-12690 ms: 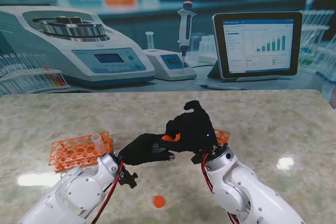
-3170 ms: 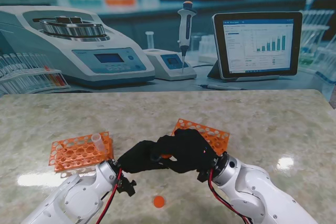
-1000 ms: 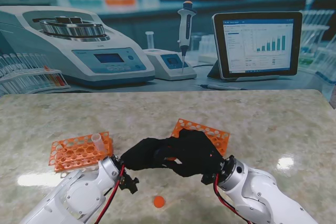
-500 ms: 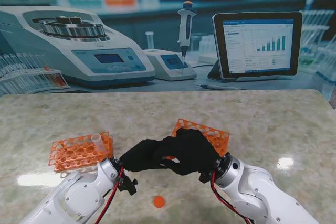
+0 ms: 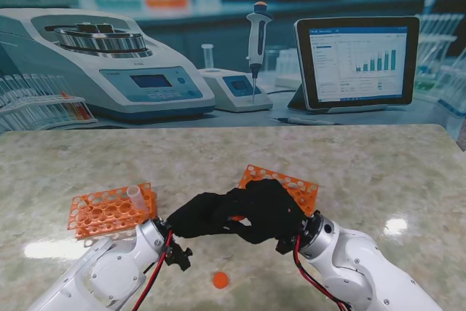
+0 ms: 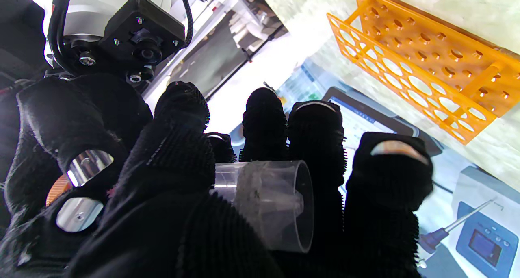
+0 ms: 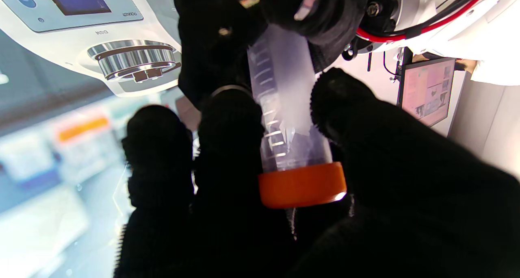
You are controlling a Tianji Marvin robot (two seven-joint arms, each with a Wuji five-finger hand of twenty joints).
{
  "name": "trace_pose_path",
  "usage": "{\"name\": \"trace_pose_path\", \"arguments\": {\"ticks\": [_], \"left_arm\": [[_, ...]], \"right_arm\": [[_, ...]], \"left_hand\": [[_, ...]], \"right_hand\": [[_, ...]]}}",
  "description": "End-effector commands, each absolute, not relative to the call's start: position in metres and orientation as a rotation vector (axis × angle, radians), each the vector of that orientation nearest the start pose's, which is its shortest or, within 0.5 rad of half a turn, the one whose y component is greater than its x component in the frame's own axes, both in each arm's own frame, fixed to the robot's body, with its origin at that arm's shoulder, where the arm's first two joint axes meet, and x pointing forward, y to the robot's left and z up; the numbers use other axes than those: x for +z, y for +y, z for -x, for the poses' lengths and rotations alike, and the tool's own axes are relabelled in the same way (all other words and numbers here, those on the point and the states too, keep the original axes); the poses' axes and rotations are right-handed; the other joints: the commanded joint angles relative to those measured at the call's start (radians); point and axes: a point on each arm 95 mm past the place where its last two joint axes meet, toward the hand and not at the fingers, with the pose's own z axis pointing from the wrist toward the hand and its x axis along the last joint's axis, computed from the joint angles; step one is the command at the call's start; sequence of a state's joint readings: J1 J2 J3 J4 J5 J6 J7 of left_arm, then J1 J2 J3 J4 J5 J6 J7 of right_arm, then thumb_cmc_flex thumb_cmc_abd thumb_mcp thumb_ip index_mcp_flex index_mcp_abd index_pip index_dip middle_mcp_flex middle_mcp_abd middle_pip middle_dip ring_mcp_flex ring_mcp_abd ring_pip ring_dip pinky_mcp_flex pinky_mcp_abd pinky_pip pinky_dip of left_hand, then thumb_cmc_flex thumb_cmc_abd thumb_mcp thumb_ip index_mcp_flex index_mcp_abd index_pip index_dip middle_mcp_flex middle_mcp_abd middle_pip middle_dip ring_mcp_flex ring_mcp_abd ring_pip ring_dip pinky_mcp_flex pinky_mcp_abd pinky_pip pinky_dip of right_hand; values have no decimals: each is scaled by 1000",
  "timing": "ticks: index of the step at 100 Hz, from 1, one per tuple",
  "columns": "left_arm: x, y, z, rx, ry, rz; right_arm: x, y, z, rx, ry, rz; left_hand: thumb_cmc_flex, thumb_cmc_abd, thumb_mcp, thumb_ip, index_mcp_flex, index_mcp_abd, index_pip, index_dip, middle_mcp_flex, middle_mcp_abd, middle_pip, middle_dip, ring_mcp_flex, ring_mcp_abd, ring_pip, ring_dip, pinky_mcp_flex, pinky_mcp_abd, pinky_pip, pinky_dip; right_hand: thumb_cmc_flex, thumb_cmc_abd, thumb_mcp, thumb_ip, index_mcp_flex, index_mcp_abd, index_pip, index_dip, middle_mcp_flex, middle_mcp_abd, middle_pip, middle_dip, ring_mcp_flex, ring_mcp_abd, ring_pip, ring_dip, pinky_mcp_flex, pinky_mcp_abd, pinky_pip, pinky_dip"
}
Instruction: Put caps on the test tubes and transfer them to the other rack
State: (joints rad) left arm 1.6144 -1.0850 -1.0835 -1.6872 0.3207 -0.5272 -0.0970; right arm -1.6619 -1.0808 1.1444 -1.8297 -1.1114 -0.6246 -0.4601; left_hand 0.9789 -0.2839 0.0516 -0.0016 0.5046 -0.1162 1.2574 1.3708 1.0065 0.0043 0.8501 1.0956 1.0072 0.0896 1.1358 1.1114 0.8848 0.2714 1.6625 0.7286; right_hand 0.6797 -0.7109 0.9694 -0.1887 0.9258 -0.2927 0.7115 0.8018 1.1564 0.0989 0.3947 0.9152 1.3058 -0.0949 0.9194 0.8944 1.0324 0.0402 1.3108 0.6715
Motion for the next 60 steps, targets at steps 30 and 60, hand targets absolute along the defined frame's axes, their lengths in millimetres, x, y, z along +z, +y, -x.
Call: {"name": "trace_pose_path", "arguments": {"ticks": [30,60], "left_arm": [[-301,-84,-342,-2482,1559,1426],[-302,-83,-343,-2467,1564,1428]], "right_arm": [[-241,85,-305,2381,1394,-399],[-232,81,-296,2409,1347,-374]], "left_hand": [[-22,52,-36,-5,-68,-102,-125,-140,-95,-6,-200,-134,-104,37,-315,-108,-246,89,-295,-8],[-14,62,-49,0,33,-56,-489,-646,-92,14,-460,-408,-144,64,-629,-330,-429,118,-587,-87]], "right_hand": [[103,102,230,139,100,-17,61,51,159,-197,170,55,10,-21,77,2,22,-27,32,33],[104,103,226,136,99,-16,57,55,157,-192,168,57,9,-19,79,0,23,-26,31,37]]}}
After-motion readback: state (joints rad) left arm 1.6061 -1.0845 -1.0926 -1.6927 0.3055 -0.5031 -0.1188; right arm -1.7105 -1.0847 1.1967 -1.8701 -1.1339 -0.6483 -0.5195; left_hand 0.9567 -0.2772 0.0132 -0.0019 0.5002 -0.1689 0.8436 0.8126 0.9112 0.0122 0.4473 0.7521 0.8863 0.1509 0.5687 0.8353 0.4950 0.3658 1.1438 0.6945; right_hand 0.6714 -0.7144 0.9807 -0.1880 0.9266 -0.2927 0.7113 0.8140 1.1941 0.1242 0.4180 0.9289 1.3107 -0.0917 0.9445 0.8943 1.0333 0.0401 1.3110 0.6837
